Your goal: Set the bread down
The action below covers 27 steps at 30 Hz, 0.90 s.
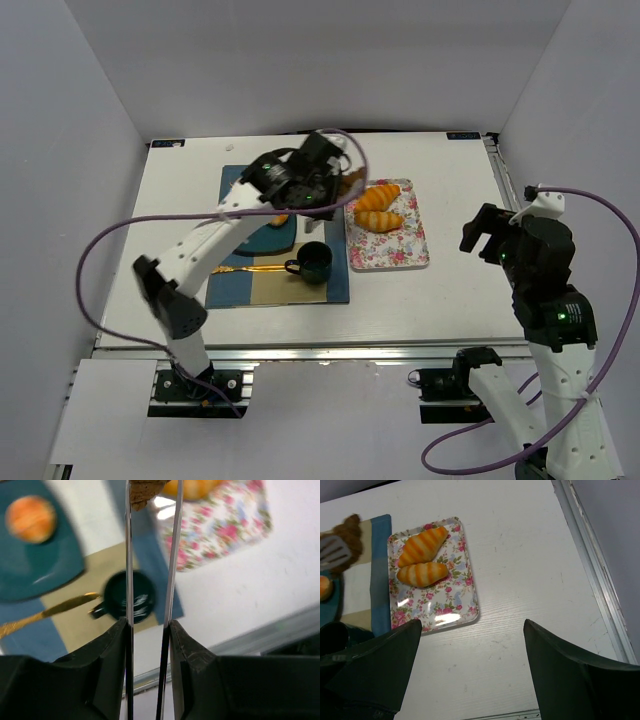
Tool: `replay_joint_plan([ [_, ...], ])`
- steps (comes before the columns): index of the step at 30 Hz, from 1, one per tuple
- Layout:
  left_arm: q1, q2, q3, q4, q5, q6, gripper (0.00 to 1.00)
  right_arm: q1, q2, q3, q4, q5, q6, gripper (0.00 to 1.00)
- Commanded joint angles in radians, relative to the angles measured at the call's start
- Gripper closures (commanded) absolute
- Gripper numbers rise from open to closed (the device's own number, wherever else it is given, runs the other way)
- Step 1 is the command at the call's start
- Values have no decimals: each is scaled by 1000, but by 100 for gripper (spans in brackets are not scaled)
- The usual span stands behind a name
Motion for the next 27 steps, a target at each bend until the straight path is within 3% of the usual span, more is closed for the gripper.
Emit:
replay_joint_plan([
  [1, 112, -208, -194, 68, -146, -152, 65, 3, 7, -9, 64, -20, 4, 11],
  [6, 236, -430, -431, 91, -273, -261, 64, 1, 16, -16, 74, -30, 1, 11],
  [9, 266, -481, -484, 80, -300, -278, 63, 1, 16, -20, 79, -38, 1, 11],
  [19, 304, -529, -769, 183, -279, -294, 60, 3, 18, -26, 81, -44, -5, 11],
  [24, 316, -500, -795, 235, -270, -275, 59, 3, 12, -28, 71, -41, -5, 11],
  [27, 323, -477, -786, 243, -261, -261, 52, 3, 7, -29, 68, -35, -8, 11],
])
